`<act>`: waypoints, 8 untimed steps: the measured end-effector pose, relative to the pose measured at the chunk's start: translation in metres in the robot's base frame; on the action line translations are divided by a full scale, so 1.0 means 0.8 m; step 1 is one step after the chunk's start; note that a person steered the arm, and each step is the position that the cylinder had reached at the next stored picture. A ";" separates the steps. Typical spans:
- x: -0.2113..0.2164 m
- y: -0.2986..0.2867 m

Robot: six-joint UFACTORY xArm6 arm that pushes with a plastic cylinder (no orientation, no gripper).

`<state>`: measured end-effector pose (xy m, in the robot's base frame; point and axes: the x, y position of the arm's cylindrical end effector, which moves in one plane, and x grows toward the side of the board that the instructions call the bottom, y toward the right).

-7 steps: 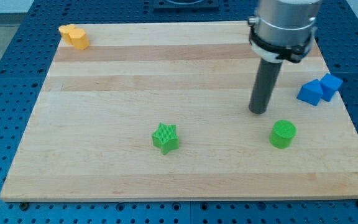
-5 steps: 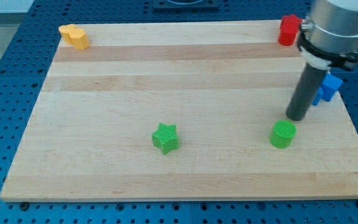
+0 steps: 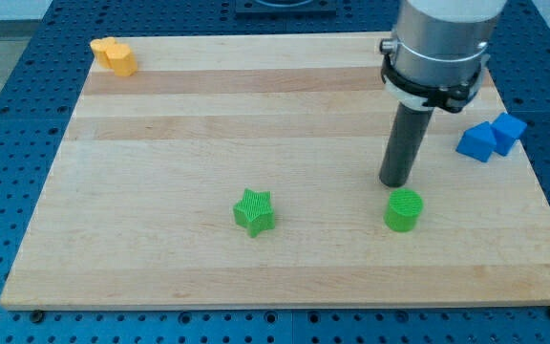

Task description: Push the green circle to the bottom side of the board

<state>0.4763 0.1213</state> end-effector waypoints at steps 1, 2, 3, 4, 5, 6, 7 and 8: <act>0.000 -0.007; 0.006 -0.007; 0.031 -0.007; 0.063 -0.005; 0.099 -0.005; 0.116 -0.005; 0.119 -0.005; 0.119 -0.008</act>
